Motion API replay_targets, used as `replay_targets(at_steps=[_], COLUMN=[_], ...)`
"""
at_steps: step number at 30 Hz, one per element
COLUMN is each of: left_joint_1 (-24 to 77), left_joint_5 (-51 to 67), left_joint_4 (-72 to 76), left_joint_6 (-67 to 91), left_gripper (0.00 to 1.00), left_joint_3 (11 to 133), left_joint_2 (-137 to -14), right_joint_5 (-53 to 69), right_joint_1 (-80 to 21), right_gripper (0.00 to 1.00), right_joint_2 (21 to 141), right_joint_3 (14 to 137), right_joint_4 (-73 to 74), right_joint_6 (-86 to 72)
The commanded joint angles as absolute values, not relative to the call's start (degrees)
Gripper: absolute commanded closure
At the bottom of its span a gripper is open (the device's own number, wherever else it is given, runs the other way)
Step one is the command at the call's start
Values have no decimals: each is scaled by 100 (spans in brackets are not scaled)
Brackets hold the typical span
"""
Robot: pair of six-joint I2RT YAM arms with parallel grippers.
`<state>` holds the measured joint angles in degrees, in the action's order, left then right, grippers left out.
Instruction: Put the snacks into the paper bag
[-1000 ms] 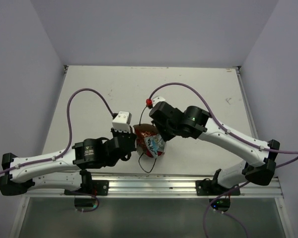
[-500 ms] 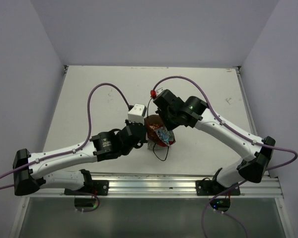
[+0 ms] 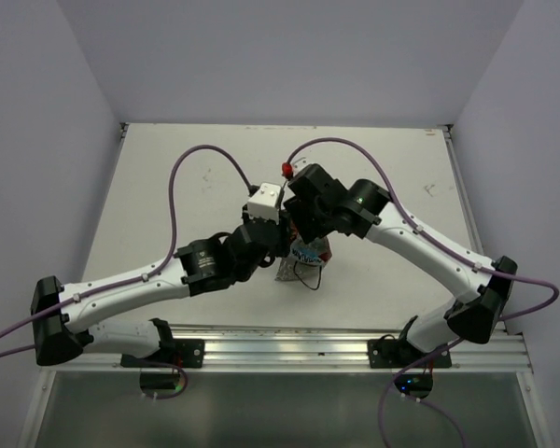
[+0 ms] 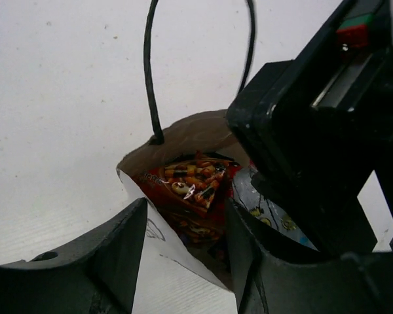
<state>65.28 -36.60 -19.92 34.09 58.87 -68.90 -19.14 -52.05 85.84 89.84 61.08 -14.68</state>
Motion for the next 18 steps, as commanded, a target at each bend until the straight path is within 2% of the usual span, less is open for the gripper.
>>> replay_targets(at_steps=[1,6,13,18], left_joint_1=[6504,6504,6504,6504], left_joint_5=[-4148,-4596,-4913,-5159], left_joint_4=[-2038,-2399,-3206,-3550], left_joint_6=[3111,3208,3646,3806], left_gripper=[45,45,44,43], left_joint_3=[6547,6951,7207,7233], left_joint_2=[-6821,-6601,-6241,-5977], right_joint_5=[-2425,-3048,-3997,-4403], right_joint_1=[-5186,-5186,-5194,-5194], right_gripper=[38,34,33,27], right_joint_2=[8087,7805,8182,8209], right_joint_3=[9509,9930,11056,11023], right_joint_4=[5923,6195,7626,7963], right_joint_6=[-1494,-1511,-2056,-2092])
